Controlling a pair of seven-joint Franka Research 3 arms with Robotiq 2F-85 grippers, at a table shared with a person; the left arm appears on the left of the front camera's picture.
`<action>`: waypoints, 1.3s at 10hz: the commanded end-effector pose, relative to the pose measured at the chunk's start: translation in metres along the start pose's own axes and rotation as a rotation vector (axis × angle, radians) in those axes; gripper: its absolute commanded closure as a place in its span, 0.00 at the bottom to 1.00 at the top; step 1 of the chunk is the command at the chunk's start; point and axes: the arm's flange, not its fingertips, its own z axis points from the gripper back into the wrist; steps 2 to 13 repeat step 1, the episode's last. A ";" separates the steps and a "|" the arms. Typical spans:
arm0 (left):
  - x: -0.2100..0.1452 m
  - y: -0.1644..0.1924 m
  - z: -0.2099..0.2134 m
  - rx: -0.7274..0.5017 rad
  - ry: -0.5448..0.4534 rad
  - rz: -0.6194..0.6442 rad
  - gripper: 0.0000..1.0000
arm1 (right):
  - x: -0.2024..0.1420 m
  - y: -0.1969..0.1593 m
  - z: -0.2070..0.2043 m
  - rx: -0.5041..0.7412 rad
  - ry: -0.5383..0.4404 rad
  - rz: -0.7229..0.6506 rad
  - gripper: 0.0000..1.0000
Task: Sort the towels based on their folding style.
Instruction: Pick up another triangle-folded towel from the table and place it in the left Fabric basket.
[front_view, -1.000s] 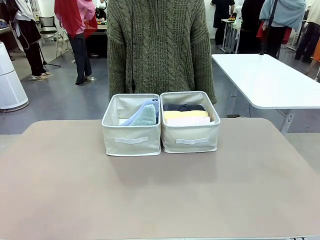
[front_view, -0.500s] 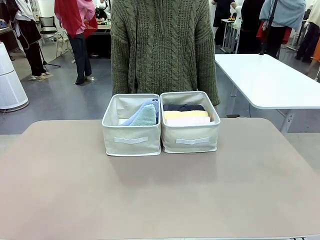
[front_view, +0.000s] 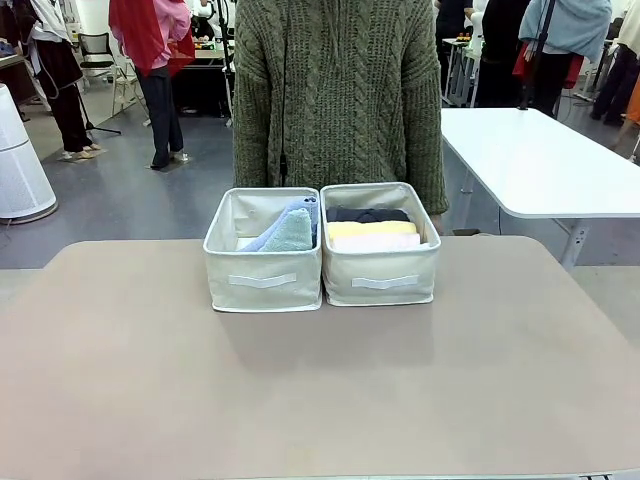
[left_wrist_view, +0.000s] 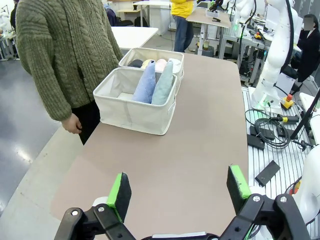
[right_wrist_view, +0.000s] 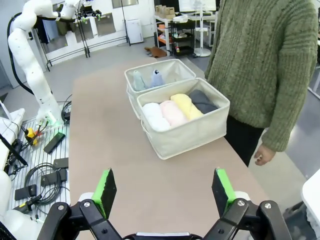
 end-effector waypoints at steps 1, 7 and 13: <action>-0.002 -0.004 -0.001 0.006 0.021 -0.012 0.00 | -0.004 0.003 -0.001 0.010 -0.005 0.015 0.00; -0.002 -0.004 -0.001 0.006 0.021 -0.012 0.00 | -0.004 0.003 -0.001 0.010 -0.005 0.015 0.00; -0.002 -0.004 -0.001 0.006 0.021 -0.012 0.00 | -0.004 0.003 -0.001 0.010 -0.005 0.015 0.00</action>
